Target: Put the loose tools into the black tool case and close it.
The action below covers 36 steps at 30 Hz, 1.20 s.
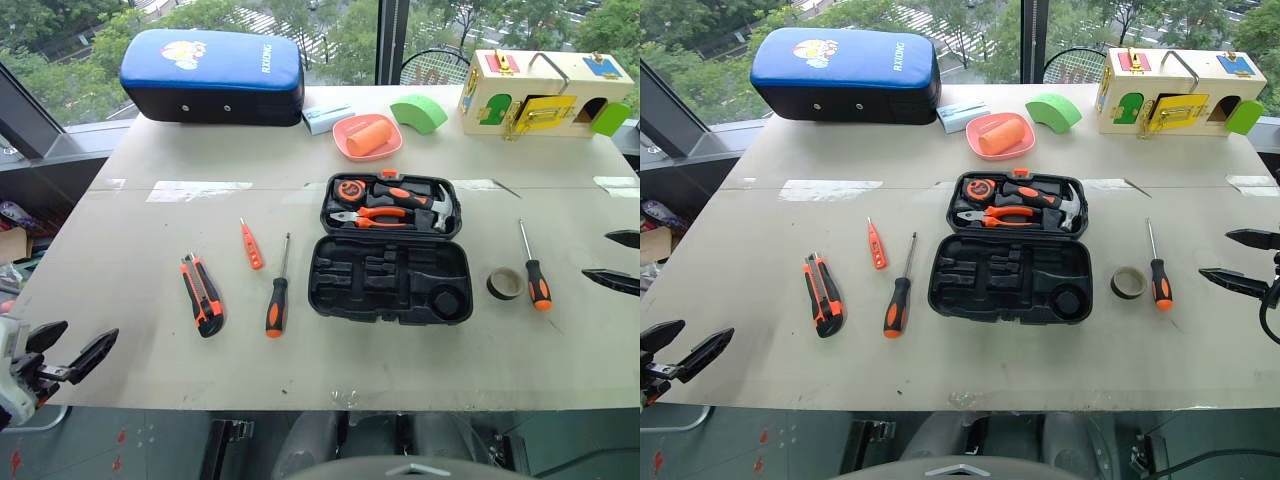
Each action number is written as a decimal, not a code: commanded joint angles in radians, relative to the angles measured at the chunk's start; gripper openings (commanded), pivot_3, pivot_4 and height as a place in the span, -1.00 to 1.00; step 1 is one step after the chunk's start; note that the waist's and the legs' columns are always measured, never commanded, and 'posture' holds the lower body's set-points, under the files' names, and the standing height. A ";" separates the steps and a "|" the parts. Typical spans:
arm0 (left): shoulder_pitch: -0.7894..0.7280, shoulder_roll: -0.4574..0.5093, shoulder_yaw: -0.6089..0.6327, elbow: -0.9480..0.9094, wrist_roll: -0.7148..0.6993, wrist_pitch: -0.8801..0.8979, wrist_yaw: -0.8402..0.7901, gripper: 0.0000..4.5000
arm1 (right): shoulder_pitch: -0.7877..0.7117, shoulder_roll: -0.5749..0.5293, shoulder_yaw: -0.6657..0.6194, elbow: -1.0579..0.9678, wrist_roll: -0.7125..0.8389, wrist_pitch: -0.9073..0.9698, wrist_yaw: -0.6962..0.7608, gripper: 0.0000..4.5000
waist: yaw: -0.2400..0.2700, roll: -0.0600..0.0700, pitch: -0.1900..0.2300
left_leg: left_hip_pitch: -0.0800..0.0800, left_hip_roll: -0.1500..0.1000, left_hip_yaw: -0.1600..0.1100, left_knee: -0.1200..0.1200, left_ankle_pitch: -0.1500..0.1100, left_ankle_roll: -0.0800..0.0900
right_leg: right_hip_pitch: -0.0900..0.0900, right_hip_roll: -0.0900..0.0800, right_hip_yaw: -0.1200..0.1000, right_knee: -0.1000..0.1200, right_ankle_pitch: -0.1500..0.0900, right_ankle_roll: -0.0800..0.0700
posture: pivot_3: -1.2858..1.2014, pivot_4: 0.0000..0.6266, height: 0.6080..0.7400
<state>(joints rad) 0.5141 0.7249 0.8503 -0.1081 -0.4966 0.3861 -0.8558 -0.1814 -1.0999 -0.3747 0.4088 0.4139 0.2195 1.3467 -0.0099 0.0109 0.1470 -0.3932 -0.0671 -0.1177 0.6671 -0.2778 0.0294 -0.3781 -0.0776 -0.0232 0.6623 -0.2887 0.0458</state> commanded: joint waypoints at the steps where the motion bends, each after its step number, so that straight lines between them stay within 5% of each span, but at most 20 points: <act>1: -0.005 0.017 0.010 -0.018 -0.006 -0.004 -0.002 0.97 | -0.003 -0.006 -0.047 -0.020 0.018 -0.014 -0.003 1.00 | 0.000 0.000 0.000 | 0.000 0.000 0.000 0.000 0.000 0.000 | 0.000 0.000 0.000 0.000 0.000 0.000 | 0.03 -0.52 0.93; 18: -0.026 -0.005 -0.003 -0.156 -0.013 0.092 0.098 0.97 | -0.052 -0.005 -0.027 -0.004 -0.012 -0.110 -0.041 1.00 | 0.000 0.000 0.000 | 0.000 0.000 0.001 0.000 0.000 0.000 | 0.000 0.000 0.001 0.000 0.000 0.000 | 0.03 -0.52 0.93; 26: -0.107 -0.023 -0.083 -0.575 -0.308 0.513 0.356 0.97 | 0.027 -0.017 -0.053 -0.528 0.263 0.215 0.005 1.00 | 0.004 0.000 0.000 | 0.000 0.000 0.001 0.001 0.000 0.000 | 0.000 0.000 0.001 0.000 0.000 0.001 | 0.03 -0.52 0.93; 36: -0.418 -0.107 -0.403 -0.691 -0.471 0.976 0.783 0.97 | 0.045 0.026 -0.010 -0.855 0.405 0.316 -0.038 1.00 | 0.025 -0.004 0.001 | 0.000 0.000 0.001 0.002 0.000 0.000 | 0.001 0.002 0.002 0.001 0.001 0.001 | 0.03 -0.52 0.93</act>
<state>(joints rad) 0.1243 0.6282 0.4618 -0.7738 -0.9516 1.3119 -0.1262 -0.1264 -1.0792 -0.3762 -0.4033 0.7874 0.5235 1.3217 0.0152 0.0070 0.1480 -0.3929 -0.0671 -0.1166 0.6690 -0.2780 0.0298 -0.3775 -0.0754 -0.0206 0.6629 -0.2880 0.0469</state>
